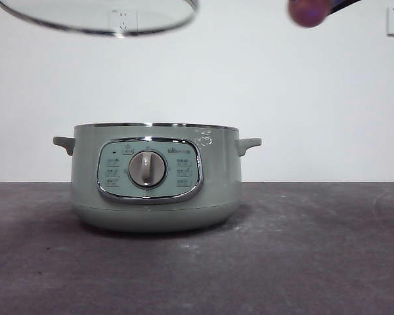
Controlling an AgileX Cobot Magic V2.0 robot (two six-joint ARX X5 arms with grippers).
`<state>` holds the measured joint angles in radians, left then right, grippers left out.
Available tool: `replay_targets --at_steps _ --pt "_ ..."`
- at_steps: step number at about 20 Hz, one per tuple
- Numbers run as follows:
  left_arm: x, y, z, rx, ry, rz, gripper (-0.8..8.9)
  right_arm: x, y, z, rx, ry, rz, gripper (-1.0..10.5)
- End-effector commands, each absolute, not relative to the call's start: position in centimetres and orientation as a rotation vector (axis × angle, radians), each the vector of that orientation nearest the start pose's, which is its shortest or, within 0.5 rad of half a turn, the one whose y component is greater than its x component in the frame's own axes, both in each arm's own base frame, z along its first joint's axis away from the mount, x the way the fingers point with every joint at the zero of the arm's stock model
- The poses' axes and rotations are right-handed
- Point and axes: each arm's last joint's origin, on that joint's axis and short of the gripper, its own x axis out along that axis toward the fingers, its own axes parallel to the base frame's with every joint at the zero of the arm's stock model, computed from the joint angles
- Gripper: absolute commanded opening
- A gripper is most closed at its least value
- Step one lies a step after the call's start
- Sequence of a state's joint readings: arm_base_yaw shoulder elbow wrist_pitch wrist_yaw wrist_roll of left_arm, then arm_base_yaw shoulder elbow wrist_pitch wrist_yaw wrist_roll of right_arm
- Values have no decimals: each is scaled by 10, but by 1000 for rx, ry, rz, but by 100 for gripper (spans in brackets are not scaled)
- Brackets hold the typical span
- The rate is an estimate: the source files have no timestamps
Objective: Pick up the egg,open the lid,put the egg in the pot,close the lid
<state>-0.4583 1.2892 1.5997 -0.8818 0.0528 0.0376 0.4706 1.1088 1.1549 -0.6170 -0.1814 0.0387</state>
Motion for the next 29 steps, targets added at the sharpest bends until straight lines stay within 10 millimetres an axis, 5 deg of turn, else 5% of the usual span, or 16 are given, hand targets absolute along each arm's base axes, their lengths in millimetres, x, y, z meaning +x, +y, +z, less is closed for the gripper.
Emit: replay_targets --at_steps 1,7,14,21,26,29 --pt "183 -92 461 148 458 -512 -8 225 131 364 -93 585 672 -13" --pt "117 -59 477 135 403 -511 -8 299 205 347 -180 646 754 -13" --pt "96 -49 478 113 410 -509 -8 344 272 275 -284 673 803 -13" --pt "96 -49 478 113 411 -509 -8 356 292 219 -394 746 777 -13" --pt "96 -49 477 115 416 -509 -8 356 292 211 -407 780 776 -12" --pt "96 -49 477 114 415 -509 -8 352 289 207 -423 844 775 138"
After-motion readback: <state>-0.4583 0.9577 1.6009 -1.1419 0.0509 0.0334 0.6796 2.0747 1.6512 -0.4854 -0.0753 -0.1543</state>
